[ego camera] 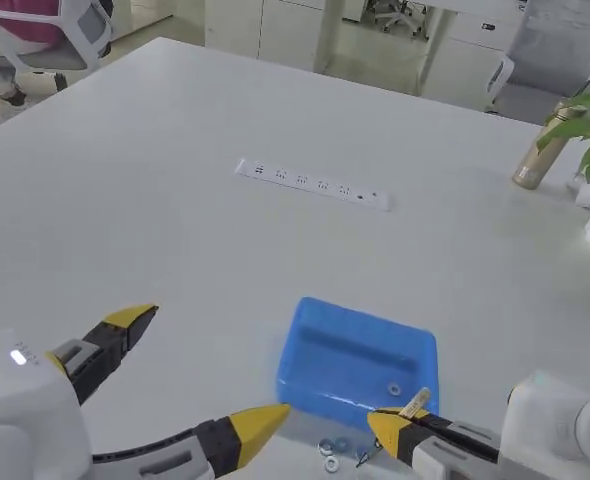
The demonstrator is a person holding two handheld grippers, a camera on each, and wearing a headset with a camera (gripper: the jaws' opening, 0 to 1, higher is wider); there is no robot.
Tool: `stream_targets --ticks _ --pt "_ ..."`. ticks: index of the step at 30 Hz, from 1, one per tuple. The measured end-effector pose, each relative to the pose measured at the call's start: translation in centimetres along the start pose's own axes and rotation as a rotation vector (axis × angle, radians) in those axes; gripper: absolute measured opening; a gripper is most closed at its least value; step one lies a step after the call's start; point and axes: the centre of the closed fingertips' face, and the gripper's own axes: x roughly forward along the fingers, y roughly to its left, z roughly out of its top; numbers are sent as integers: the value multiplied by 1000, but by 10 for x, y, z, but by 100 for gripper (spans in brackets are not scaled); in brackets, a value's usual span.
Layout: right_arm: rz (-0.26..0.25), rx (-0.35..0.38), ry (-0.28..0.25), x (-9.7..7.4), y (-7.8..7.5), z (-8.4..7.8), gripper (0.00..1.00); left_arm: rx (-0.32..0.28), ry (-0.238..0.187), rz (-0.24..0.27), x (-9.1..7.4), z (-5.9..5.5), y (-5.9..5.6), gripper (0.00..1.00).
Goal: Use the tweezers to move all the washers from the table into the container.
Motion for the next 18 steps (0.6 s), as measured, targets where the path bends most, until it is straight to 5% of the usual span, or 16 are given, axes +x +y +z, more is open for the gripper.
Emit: stream_targets --ticks 12,18 --pt "-14 14 -9 3 -2 5 3 -6 1 -4 0 0 0 88" --pt "-44 -74 0 -1 0 2 3 -7 2 -8 0 0 -1 88"
